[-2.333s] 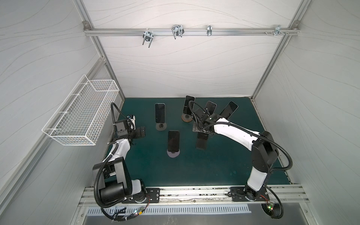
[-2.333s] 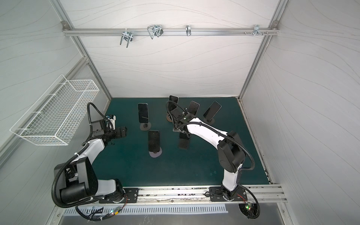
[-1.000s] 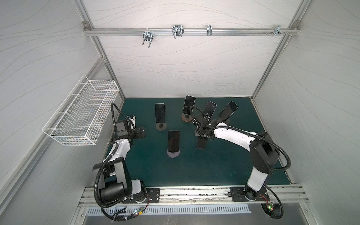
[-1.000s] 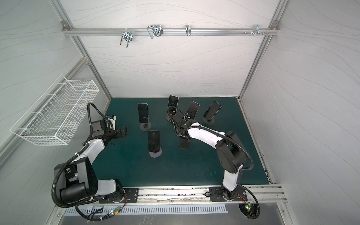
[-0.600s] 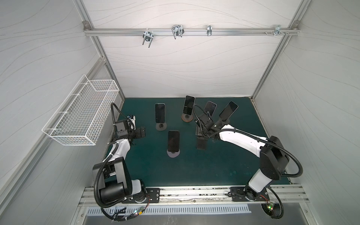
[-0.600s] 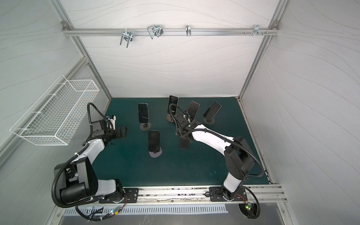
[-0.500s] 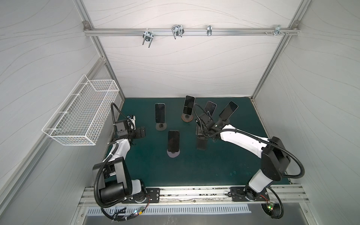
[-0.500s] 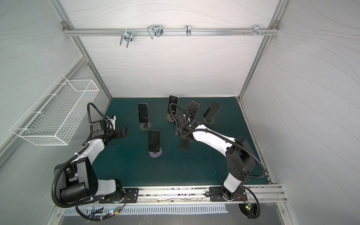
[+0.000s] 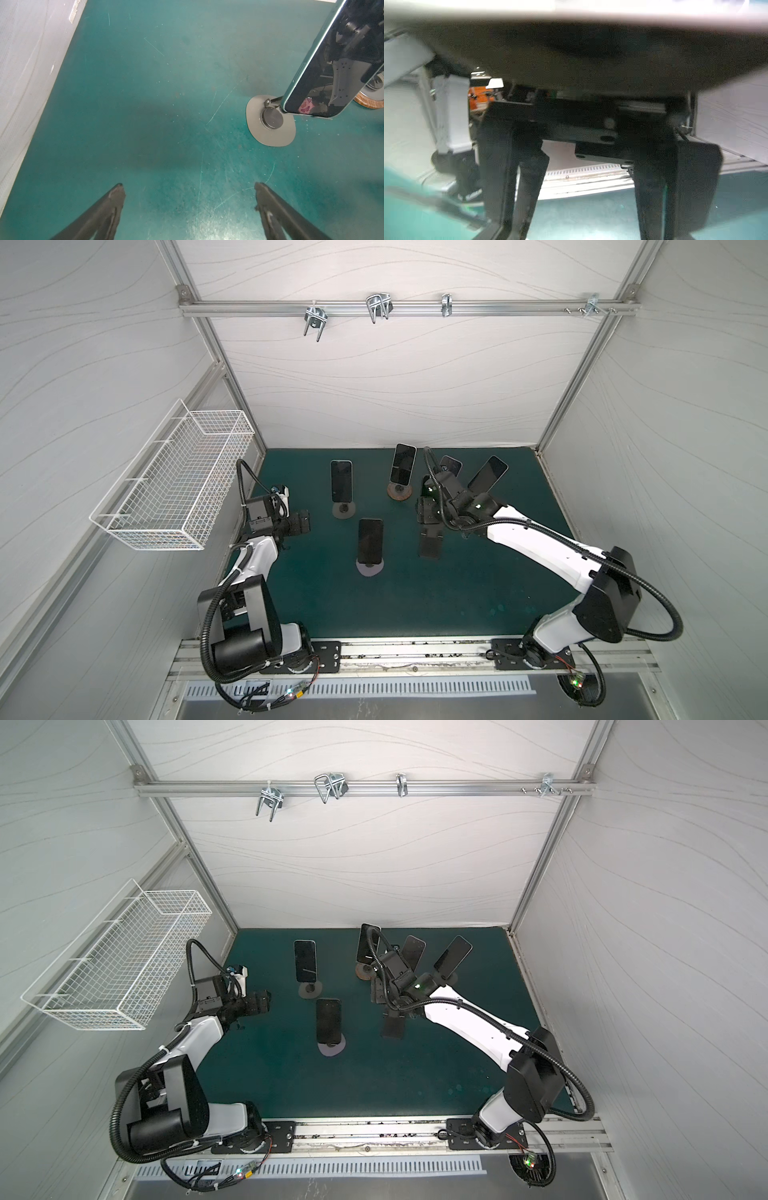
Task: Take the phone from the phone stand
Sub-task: 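Lift the black phone off its stand and pull it toward the robot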
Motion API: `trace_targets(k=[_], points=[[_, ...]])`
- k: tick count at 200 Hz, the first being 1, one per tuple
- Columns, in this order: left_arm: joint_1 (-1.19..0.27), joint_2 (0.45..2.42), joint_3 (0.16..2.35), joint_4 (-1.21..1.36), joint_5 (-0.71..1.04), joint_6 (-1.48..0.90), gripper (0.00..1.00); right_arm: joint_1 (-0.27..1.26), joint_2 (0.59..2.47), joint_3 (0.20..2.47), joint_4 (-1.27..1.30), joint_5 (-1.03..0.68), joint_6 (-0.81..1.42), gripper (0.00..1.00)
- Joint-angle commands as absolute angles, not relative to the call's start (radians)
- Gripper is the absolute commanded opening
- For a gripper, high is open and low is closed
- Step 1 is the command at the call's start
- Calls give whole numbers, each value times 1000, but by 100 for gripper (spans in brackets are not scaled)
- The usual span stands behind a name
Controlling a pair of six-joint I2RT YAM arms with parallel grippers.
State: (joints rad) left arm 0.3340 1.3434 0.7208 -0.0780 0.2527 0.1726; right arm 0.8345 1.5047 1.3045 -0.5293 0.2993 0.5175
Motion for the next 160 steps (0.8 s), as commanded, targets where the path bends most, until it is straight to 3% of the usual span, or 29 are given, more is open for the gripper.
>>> trace_targets(k=[1,110,160], points=[[341,1350,748,-70,264,190,98,856,1449,1324,-541,199,428,55],[339,1361,758,-81,276,197,98,905,1263,1122,-680,62,366,54],[341,1358,756,-82,285,203,98,904,1157,1034,-778,138,403,56]])
